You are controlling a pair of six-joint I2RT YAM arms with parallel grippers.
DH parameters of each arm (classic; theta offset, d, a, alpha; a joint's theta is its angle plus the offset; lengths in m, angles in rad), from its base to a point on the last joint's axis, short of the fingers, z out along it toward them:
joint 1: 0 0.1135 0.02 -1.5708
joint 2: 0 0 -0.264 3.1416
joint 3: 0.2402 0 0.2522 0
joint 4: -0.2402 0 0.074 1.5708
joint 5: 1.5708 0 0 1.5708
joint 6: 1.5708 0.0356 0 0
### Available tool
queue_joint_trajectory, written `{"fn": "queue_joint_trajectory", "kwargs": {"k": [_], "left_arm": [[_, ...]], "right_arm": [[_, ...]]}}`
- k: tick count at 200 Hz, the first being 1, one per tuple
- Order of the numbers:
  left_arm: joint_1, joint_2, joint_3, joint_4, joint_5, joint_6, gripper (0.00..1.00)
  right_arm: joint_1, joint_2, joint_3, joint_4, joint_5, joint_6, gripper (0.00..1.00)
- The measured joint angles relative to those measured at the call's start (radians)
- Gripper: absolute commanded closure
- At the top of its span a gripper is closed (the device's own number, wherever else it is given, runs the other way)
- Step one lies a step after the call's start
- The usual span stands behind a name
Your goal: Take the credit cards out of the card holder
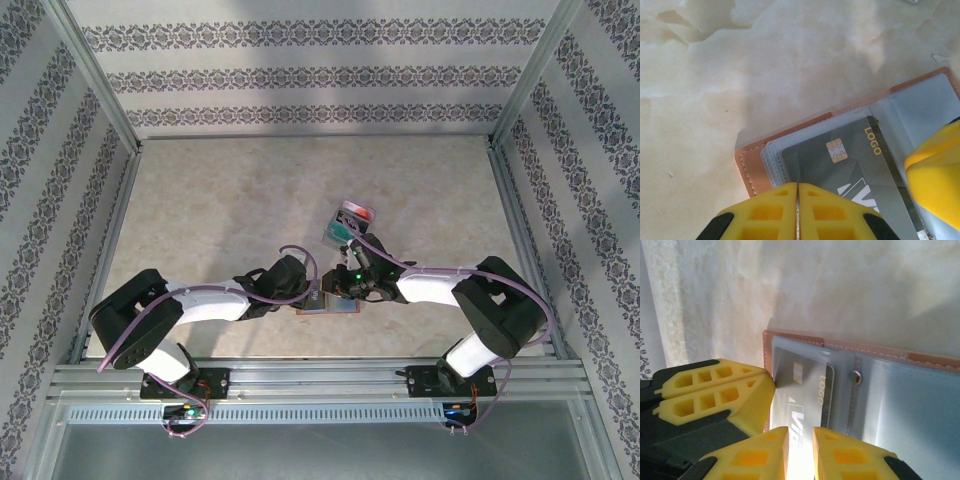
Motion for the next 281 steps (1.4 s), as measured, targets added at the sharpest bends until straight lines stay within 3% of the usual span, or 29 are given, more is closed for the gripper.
{"fn": "queue_joint_trajectory", "kwargs": {"k": [40, 83, 281], "left_arm": [[0.000, 0.000, 0.000, 0.000, 0.000, 0.000, 0.92], [0.000, 0.000, 0.000, 0.000, 0.000, 0.000, 0.92], [0.000, 0.000, 0.000, 0.003, 0.001, 0.000, 0.92]], "right_arm": [[0.000, 0.000, 0.003, 0.000, 0.003, 0.000, 0.78], [0.001, 0.000, 0.003, -0.022, 0.021, 0.001, 0.71], [0.028, 0.018, 0.015, -0.034, 0.031, 0.000, 0.74]]}}
